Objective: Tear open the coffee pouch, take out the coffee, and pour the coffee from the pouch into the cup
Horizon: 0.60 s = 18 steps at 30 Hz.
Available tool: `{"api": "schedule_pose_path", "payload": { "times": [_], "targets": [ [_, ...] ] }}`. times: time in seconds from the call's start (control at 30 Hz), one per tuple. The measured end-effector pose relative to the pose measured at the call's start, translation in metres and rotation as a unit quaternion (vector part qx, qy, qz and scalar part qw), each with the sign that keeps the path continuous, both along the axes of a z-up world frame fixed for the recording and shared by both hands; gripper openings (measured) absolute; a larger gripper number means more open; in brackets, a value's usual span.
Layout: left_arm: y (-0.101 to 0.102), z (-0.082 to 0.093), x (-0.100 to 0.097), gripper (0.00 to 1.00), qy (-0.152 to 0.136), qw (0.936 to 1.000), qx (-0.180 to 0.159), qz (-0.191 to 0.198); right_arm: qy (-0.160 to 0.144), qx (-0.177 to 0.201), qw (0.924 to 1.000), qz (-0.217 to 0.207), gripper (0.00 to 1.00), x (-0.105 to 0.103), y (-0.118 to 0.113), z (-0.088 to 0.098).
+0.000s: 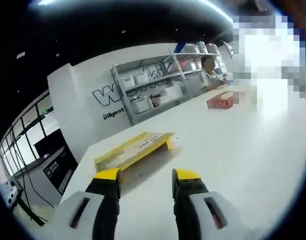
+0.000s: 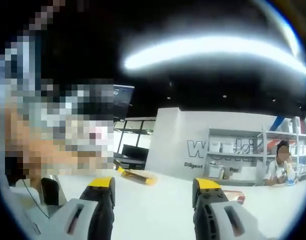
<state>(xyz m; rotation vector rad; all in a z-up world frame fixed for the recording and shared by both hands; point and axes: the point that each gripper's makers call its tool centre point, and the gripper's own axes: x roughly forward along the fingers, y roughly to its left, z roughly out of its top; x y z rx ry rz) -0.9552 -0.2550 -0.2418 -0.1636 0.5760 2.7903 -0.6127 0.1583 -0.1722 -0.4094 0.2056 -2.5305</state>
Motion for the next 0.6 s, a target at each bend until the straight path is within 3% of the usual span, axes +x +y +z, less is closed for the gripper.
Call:
{"api": "schedule_pose_path", "payload": {
  "times": [0.07, 0.13, 0.33, 0.6],
  "targets": [
    [-0.005, 0.005, -0.005, 0.45, 0.001, 0.9999, 0.010, 0.001, 0.004, 0.003, 1.0000, 0.003, 0.62, 0.001, -0.002, 0.001],
    [-0.008, 0.008, -0.009, 0.47, 0.000, 0.9991, 0.041, 0.006, 0.007, 0.002, 1.0000, 0.004, 0.62, 0.001, -0.003, 0.003],
    [-0.008, -0.013, -0.016, 0.49, -0.027, 0.9996, 0.006, -0.002, 0.003, 0.002, 0.9999, 0.011, 0.62, -0.001, -0.009, 0.001],
    [-0.003, -0.017, -0.020, 0.47, -0.041, 0.9990, -0.016, -0.010, -0.006, 0.006, 0.9999, 0.012, 0.61, -0.009, -0.013, -0.006]
  ]
}}
